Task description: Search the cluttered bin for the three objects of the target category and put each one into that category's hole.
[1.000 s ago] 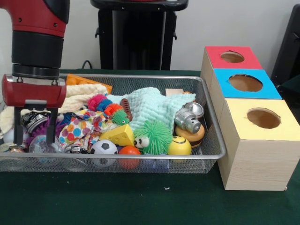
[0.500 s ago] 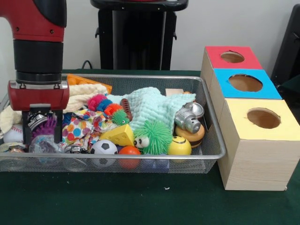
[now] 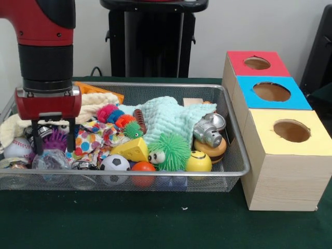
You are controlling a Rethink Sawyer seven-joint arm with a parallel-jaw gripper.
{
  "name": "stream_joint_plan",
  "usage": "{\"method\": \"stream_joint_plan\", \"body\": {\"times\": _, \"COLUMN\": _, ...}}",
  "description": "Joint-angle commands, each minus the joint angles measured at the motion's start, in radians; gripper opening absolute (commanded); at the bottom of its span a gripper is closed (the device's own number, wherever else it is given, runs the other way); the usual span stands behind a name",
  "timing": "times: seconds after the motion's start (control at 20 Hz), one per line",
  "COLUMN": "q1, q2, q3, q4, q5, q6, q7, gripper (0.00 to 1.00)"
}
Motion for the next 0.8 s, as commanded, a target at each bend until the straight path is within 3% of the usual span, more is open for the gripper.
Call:
{"method": "stream_joint_plan", "body": {"times": 0.05, "q1": 0.027, "q2": 0.015, "q3": -0.011, "q4": 0.025, "q5": 0.042, "q6": 0.181, "q7": -0.125, "gripper": 1.00}}
{"method": "stream_joint_plan", "body": {"times": 0.4, "q1": 0.033, "q2": 0.013, "q3": -0.006, "q4": 0.026, "q5": -0.030, "q6": 0.040, "q7": -0.107, "gripper": 1.00}}
{"method": "stream_joint_plan", "body": {"times": 0.8, "q1": 0.028, "q2": 0.005, "q3": -0.014, "q4": 0.048, "q5": -0.069, "q6": -0.017, "q7": -0.108, "gripper": 1.00}}
